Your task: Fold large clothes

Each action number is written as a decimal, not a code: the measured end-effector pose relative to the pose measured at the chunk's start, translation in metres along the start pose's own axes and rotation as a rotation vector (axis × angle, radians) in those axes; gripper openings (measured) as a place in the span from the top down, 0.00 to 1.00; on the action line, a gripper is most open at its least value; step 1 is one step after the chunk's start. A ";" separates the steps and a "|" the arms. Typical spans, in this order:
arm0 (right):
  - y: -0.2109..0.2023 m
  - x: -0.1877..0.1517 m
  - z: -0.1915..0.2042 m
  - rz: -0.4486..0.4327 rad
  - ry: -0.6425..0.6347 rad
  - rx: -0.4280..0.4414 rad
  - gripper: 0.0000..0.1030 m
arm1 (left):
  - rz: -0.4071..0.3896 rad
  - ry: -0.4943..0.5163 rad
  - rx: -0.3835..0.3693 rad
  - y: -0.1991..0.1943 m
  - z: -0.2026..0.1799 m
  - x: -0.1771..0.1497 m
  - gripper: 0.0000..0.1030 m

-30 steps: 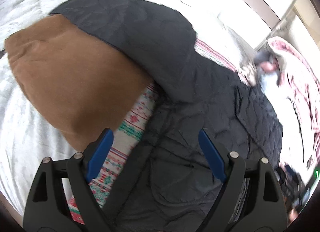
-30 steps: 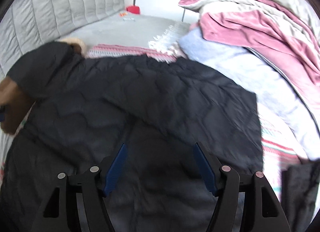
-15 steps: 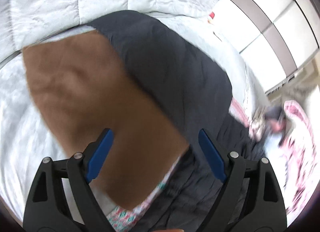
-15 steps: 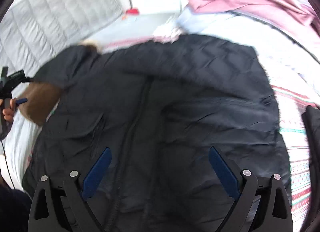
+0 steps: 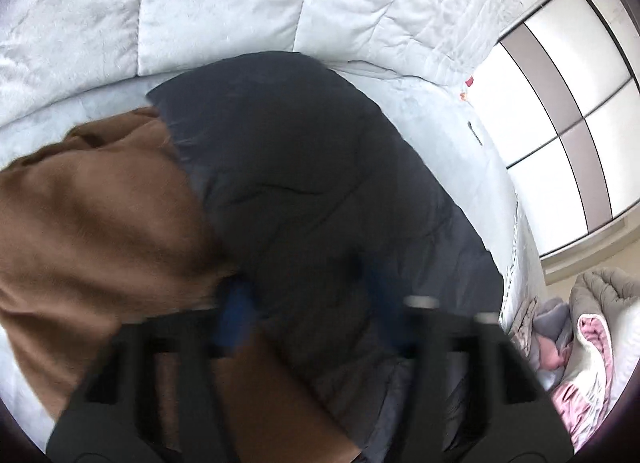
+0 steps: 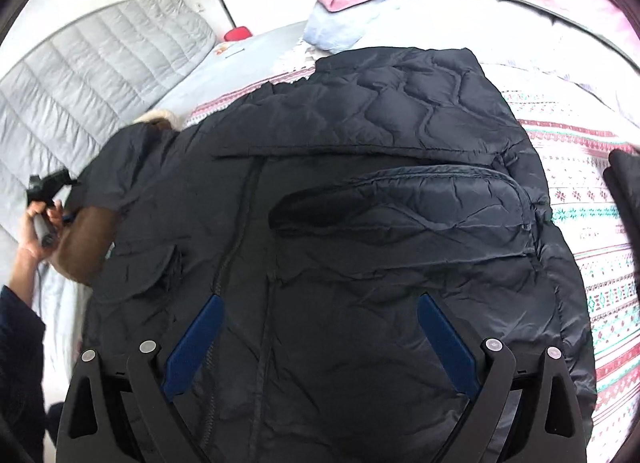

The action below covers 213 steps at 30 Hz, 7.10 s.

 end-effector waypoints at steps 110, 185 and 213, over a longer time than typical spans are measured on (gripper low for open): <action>-0.060 -0.159 -0.200 0.180 0.369 0.033 0.63 | 0.402 0.531 -0.140 -0.219 0.098 -0.324 0.28; -0.190 -0.213 -0.191 -0.182 0.475 0.191 0.96 | 0.274 0.709 -0.271 -0.309 0.067 -0.343 0.93; -0.289 -0.186 -0.184 -0.390 0.506 0.338 0.97 | 0.189 0.608 -0.449 -0.358 0.038 -0.277 0.94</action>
Point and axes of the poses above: each gripper's, at about its wrist camera, not at the fingertips, and y roughly the way its jaws point, z to its left, x to its top, the point moved 8 cm from there along y, roughly the way its jaws point, and after that the axes turned 11 degrees about -x, right-handed, at the moved point
